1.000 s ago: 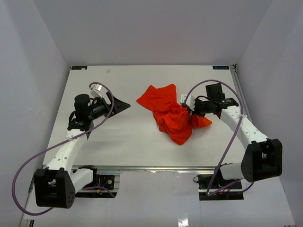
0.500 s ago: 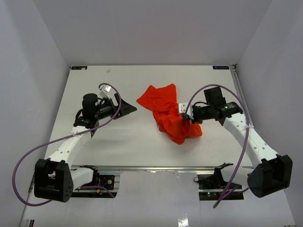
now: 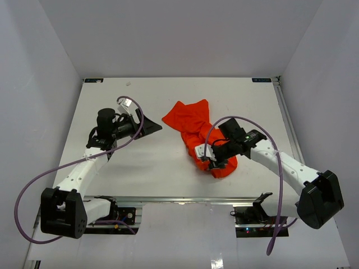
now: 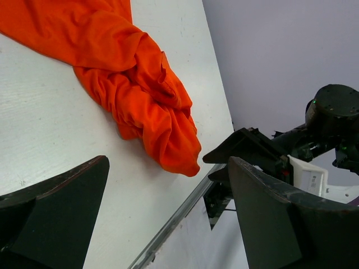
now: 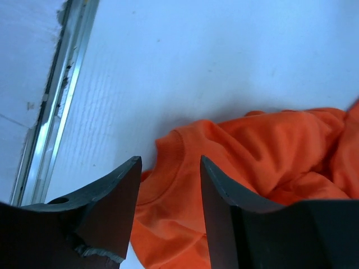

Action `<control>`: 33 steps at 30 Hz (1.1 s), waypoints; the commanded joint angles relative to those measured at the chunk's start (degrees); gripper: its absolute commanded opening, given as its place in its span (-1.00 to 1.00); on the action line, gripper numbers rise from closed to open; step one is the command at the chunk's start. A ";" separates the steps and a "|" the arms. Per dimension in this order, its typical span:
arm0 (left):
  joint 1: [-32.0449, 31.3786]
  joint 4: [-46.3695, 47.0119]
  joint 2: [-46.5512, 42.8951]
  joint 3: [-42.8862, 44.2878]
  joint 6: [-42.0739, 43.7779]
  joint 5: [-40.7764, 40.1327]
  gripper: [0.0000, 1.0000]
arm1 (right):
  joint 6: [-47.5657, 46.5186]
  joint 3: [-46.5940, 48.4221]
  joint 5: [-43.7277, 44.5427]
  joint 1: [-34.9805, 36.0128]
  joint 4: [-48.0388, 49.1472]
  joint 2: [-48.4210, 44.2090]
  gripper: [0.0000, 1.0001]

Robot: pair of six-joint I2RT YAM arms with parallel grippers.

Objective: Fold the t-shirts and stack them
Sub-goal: Flatten the tshirt out

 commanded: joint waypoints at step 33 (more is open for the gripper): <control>-0.30 -3.65 -0.48 4.17 1.35 -1.96 0.96 | 43.01 -0.46 2.14 -32.62 -2.42 11.28 0.03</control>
